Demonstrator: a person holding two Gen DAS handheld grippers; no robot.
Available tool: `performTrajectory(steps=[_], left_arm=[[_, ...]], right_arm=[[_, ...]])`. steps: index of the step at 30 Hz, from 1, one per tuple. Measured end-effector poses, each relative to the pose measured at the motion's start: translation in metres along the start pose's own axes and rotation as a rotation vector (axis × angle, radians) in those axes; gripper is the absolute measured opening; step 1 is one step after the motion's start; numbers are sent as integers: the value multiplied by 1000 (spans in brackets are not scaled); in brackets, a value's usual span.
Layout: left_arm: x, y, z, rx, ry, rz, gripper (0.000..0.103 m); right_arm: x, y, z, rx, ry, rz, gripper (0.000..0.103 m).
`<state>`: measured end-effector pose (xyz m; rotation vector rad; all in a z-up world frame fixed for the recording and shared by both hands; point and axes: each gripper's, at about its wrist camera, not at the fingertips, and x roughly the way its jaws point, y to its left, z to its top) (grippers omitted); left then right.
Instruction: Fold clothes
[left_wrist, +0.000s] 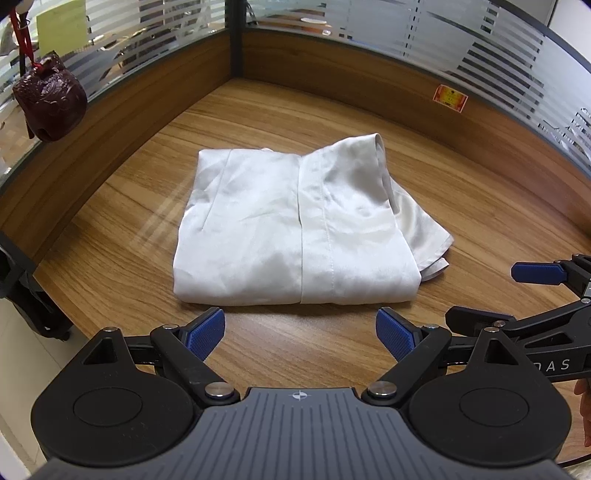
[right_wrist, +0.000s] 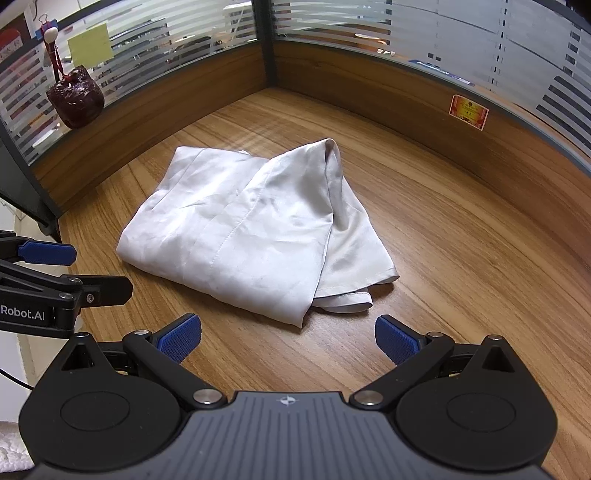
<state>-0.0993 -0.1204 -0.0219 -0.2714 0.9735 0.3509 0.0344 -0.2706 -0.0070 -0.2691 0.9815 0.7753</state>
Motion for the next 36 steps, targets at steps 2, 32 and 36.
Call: performTrajectory(steps=[2, 32, 36], left_arm=[[1, 3, 1, -13, 4, -3, 90], [123, 125, 108, 116, 14, -61, 90], [149, 132, 127, 140, 18, -127, 89]], right_arm=[[0, 0, 0, 3, 2, 2, 102], [100, -11, 67, 81, 17, -74, 102], [123, -22, 88, 89, 9, -74, 102]])
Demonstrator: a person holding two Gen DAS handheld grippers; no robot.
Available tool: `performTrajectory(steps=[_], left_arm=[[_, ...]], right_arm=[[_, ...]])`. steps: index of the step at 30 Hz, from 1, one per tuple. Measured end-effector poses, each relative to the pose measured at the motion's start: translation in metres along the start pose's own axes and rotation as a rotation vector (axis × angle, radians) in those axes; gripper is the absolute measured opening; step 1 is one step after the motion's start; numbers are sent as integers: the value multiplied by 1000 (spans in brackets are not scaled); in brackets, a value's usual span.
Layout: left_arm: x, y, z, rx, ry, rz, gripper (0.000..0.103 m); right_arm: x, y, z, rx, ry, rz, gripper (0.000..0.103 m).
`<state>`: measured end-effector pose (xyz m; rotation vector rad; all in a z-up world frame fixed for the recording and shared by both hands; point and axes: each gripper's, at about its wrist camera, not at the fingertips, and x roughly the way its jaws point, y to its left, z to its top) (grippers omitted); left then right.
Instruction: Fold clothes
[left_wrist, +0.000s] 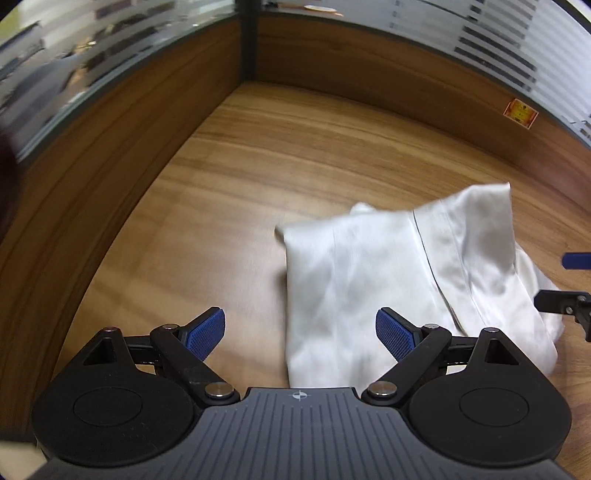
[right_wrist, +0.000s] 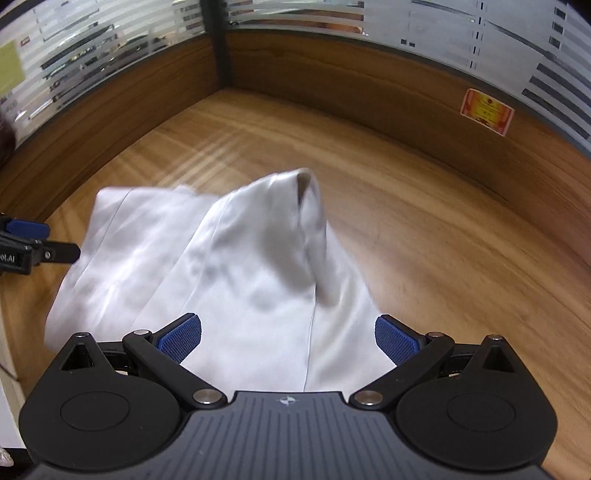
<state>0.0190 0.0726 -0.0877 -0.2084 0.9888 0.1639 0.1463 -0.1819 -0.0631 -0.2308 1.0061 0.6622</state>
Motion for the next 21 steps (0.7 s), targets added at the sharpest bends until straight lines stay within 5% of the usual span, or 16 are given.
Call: performTrajectory(steps=[6, 15, 21], left_arm=[[34, 4, 16, 81, -9, -9, 80], [64, -3, 23, 122, 62, -146, 77], [63, -17, 19, 184, 57, -174, 58]], right_arm=[[33, -7, 26, -47, 18, 16, 102], [81, -16, 54, -108, 53, 59, 102], [94, -7, 55, -122, 78, 99, 94]])
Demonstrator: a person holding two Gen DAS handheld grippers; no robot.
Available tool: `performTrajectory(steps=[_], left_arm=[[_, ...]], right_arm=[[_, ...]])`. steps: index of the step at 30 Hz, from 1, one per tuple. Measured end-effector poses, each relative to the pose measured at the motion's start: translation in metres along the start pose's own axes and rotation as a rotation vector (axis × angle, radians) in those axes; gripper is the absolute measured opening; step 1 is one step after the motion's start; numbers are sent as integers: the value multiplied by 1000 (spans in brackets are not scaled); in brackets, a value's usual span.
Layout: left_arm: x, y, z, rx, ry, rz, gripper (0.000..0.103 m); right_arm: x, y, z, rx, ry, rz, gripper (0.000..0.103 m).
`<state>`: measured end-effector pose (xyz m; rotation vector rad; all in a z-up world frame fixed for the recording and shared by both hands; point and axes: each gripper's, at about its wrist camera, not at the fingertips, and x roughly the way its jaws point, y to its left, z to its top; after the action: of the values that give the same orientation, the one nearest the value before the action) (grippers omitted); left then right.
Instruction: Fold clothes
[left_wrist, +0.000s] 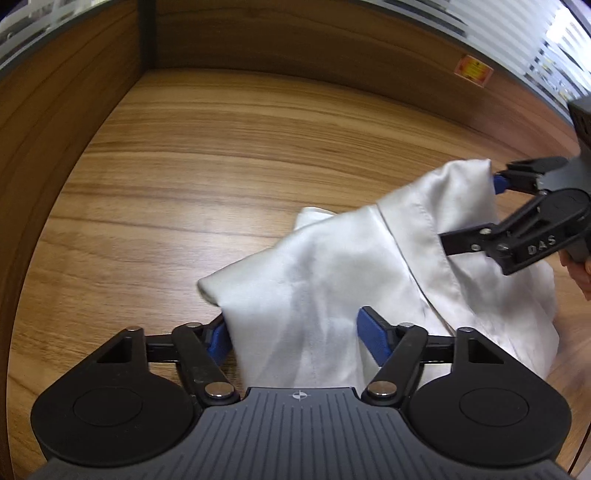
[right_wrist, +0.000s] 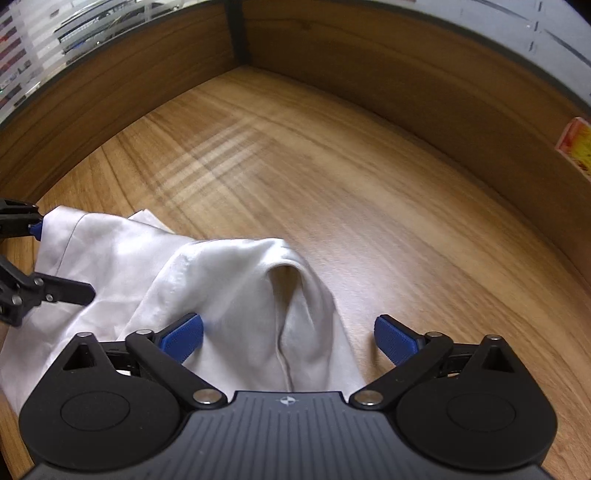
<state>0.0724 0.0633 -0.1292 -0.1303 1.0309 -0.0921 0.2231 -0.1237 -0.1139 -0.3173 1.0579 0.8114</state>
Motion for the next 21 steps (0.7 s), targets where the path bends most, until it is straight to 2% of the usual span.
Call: performTrajectory(steps=[3, 5, 7, 10, 11, 12, 14, 21], left_arm=[[-1, -2, -1, 0, -9, 3, 40], [-1, -2, -1, -2, -10, 12, 34], [-2, -2, 0, -5, -11, 21, 23], [-2, -2, 1, -15, -19, 39, 17], [-3, -3, 2, -17, -26, 50, 16], [-4, -4, 3, -16, -32, 60, 15], [-9, -6, 6, -16, -65, 94, 13], [-16, -1, 27, -3, -124, 148, 9]], right_arm=[[0, 2, -2, 14, 3, 13, 87], [-2, 2, -3, 25, 3, 22, 82], [-4, 3, -5, 37, 0, 32, 76], [-7, 4, -7, 51, -1, 36, 61], [-9, 4, -7, 61, -1, 38, 48], [-10, 4, -6, 71, -1, 40, 31], [-13, 5, -5, 93, 2, 40, 19], [-31, 17, -1, 121, -40, 38, 12]])
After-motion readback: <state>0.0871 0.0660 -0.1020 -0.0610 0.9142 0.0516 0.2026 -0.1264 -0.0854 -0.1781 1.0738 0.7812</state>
